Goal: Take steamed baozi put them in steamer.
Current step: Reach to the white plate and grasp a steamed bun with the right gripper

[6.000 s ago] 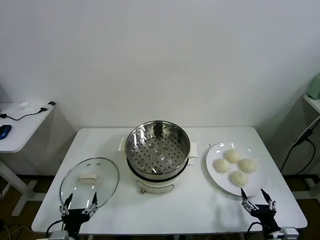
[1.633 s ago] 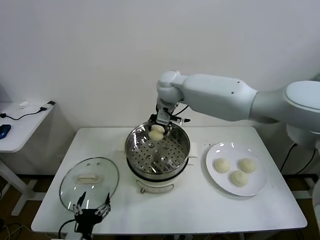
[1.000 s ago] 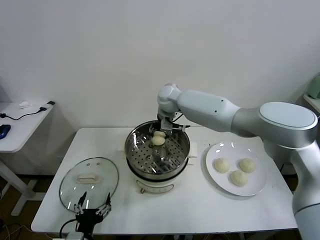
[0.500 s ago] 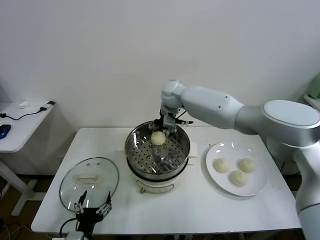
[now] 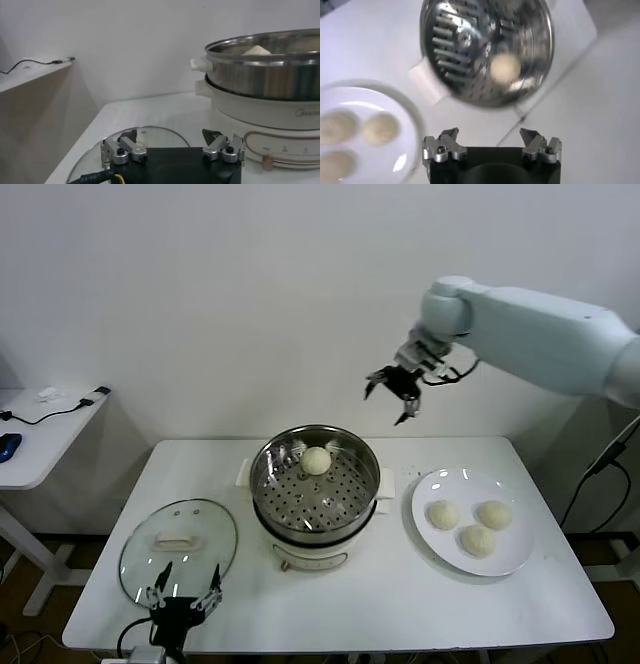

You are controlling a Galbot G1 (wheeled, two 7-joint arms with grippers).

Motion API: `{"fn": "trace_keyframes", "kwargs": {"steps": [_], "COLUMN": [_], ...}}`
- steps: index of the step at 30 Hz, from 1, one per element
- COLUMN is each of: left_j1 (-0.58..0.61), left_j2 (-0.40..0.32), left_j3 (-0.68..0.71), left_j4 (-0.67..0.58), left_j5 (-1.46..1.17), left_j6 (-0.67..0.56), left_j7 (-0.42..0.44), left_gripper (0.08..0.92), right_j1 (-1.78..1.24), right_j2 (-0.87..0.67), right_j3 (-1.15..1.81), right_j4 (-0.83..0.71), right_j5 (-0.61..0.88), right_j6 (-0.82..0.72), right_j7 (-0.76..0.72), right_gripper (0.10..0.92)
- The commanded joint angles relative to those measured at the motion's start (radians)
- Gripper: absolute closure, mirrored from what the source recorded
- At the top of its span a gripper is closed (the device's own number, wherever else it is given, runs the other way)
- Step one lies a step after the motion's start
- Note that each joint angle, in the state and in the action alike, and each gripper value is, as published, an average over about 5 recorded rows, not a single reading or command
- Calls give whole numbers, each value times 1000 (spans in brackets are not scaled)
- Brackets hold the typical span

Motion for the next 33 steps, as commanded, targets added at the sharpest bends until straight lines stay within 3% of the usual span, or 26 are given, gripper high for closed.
{"fn": "trace_keyframes", "kwargs": {"steps": [1,5,9,17,33], "left_j1": [-3,-4,-4,-9,2], "left_j2": [-1,-2,-4,-7,-8], "left_j3": [-4,-12,-17,-12,-16], "left_j4": [5,6,12,23,30], "left_j5": [-2,-6,-7,-3,-1], "left_j6": [-2,-4,-5,-1,-8], "left_j7": [-1,-1,-1,1,-3], "left_gripper": [177,177,177,177,177], "right_j1": [71,-25,-159,-409,-591], "right_j2": [-222,-272,-291,-250,-110], "right_j3": [-211,-194,-108,79,222], "right_j4": [140,209,177,57,-125], "right_j5": [158,175,151,77,-29], "right_j6": [-273,-385,-434,-441,-436], "right_j7": [39,109,159,164,181], "right_gripper": [203,203,203,203,203]}}
